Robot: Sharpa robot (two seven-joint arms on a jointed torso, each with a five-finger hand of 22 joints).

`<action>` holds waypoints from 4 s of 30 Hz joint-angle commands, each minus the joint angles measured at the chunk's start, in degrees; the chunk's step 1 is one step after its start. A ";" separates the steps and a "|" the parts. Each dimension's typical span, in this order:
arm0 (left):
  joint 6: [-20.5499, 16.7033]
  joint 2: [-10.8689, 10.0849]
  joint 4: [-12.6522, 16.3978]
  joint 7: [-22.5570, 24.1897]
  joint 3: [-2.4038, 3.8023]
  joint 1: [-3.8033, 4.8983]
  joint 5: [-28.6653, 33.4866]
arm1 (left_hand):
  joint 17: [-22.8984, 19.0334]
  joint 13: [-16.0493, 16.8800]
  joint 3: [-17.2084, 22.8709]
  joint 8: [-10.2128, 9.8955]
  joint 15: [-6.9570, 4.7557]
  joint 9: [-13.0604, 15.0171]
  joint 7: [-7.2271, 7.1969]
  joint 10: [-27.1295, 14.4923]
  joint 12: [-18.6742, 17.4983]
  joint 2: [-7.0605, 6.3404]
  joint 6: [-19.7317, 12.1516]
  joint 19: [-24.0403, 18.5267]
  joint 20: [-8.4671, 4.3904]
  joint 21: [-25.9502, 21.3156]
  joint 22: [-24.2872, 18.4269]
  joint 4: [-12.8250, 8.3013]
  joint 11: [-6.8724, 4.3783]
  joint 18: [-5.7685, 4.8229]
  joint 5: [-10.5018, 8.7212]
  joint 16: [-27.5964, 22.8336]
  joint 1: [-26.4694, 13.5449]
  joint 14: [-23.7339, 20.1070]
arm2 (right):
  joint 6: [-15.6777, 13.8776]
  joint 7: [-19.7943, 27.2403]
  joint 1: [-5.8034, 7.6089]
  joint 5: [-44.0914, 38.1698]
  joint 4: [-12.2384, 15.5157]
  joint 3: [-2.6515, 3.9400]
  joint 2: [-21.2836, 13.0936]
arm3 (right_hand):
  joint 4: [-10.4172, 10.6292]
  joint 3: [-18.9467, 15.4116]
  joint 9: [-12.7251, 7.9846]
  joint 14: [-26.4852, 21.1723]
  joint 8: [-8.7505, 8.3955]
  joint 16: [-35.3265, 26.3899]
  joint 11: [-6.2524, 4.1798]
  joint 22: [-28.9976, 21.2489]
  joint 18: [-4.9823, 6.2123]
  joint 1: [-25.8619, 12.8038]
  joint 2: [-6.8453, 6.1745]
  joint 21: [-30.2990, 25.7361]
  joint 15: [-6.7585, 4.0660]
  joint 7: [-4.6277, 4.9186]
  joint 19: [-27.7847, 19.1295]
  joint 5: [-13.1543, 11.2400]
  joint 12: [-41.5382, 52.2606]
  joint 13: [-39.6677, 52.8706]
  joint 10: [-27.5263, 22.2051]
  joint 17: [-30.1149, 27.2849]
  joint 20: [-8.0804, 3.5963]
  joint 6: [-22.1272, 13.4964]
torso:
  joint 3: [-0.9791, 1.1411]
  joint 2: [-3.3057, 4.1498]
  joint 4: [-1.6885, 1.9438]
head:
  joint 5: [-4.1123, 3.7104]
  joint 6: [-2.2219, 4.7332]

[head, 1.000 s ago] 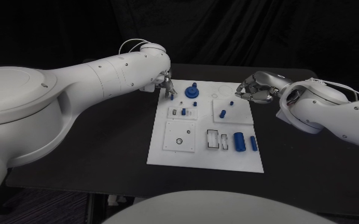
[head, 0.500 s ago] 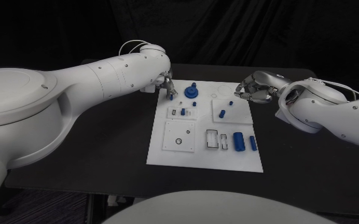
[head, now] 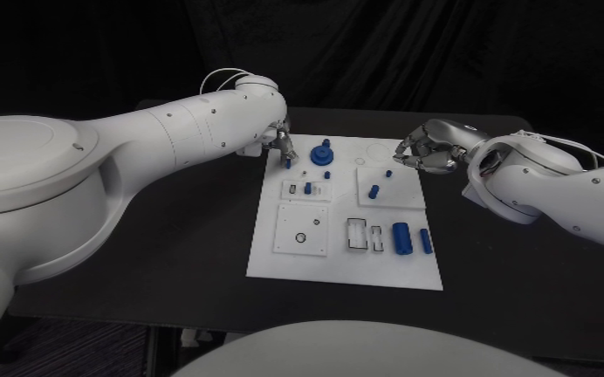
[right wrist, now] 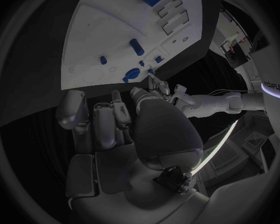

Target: Assemble the parts on the task board

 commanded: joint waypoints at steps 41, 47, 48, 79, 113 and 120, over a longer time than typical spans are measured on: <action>-3.76 -0.49 1.46 -0.25 0.05 -0.72 0.39 | 15.08 15.05 23.57 4.15 -0.40 8.02 -0.51 6.19 0.19 -7.69 -1.14 -0.25 -0.37 -0.26 11.50 -7.02 -0.59 0.58 2.50 0.15 -2.44 5.95 | -0.67 -0.13 -0.09 -0.40 -0.20 0.04 0.16 | 0.04 1.00 -0.06 -0.16 0.06 -0.11 -0.03 7.84 0.50 1.19 -0.08 -0.38 -0.06 0.24 -0.13 1.44 -0.17 1.17 -0.26 2.08 0.16 1.00 | 0.00 -0.01 0.09 | 0.04 -0.01; -5.25 -1.79 4.18 -2.33 0.05 -0.72 0.39 | 15.08 15.05 26.28 4.91 -0.75 9.16 -0.82 6.19 0.19 -8.49 -0.75 0.12 -0.68 0.16 11.62 -8.76 -0.94 0.49 2.06 0.15 -3.76 5.95 | -0.63 -0.26 -0.09 -0.40 -0.20 0.03 -0.05 | 0.03 1.07 -0.05 -0.24 0.10 -0.26 -0.02 7.76 0.56 1.26 -0.13 -0.69 -0.06 0.24 -0.26 1.57 -0.36 1.00 -0.48 1.94 0.16 1.10 | 0.00 -0.05 0.12 | 0.26 -0.01; -5.47 -2.03 4.69 -2.62 0.05 -0.72 0.39 | 15.08 15.05 26.48 4.95 -0.76 9.24 -0.84 6.19 0.19 -8.58 -0.74 0.10 -0.70 0.12 11.60 -8.88 -0.96 0.50 1.97 0.15 -3.91 5.95 | -0.63 -0.28 -0.09 -0.40 -0.20 0.03 -0.09 | 0.03 1.07 -0.05 -0.24 0.10 -0.26 -0.02 7.76 0.56 1.26 -0.13 -0.69 -0.06 0.24 -0.26 1.57 -0.36 1.00 -0.48 1.94 0.16 1.10 | -0.01 -0.03 0.10 | 0.32 -0.01; -15.27 -12.48 25.29 -5.25 0.02 -0.62 0.37 | 15.08 15.05 32.30 6.68 -1.56 11.50 -1.56 6.19 0.19 -9.09 0.59 0.69 -1.52 0.35 11.67 -12.58 -1.72 0.41 -3.12 0.15 -9.54 5.95 | -0.38 -0.64 -0.10 -0.39 -0.10 0.03 -1.10 | 0.01 1.23 -0.07 -0.35 0.10 -0.42 -0.02 7.72 0.58 1.44 -0.34 -0.86 -0.03 0.23 -0.33 1.86 -0.56 0.84 -0.73 1.79 0.18 1.15 | 0.50 -0.74 1.30 | 0.10 -0.01; -19.13 -13.74 27.68 -5.00 0.02 -3.44 0.37 | 15.08 15.05 31.79 6.94 -1.57 11.83 -1.60 6.19 0.19 -8.60 0.84 0.43 -1.53 -0.22 11.50 -12.07 -1.74 0.52 -2.48 0.15 -10.83 5.95 | -0.74 -0.61 -0.10 -0.39 -0.26 0.03 -0.91 | -0.10 1.53 -0.10 -0.37 0.08 -0.42 -0.04 7.73 0.58 1.81 -0.50 -0.90 -0.04 0.22 -0.33 2.21 -0.59 0.82 -0.78 1.79 0.18 1.17 | 0.56 -0.82 1.28 | 0.28 -0.01; -18.93 -13.65 27.70 -4.95 0.02 -3.68 0.37 | 15.08 15.05 31.69 6.94 -1.57 11.86 -1.59 6.19 0.19 -8.60 0.81 0.26 -1.53 -0.54 11.40 -12.05 -1.75 0.60 -2.37 0.15 -10.96 5.95 | -0.84 -0.54 -0.10 -0.39 -0.25 0.03 -0.86 | -0.13 1.61 -0.11 -0.38 0.06 -0.43 -0.04 7.71 0.60 1.92 -0.56 -0.97 -0.04 0.21 -0.36 2.31 -0.59 0.82 -0.78 1.78 0.18 1.16 | 0.54 -0.78 1.23 | 0.21 -0.01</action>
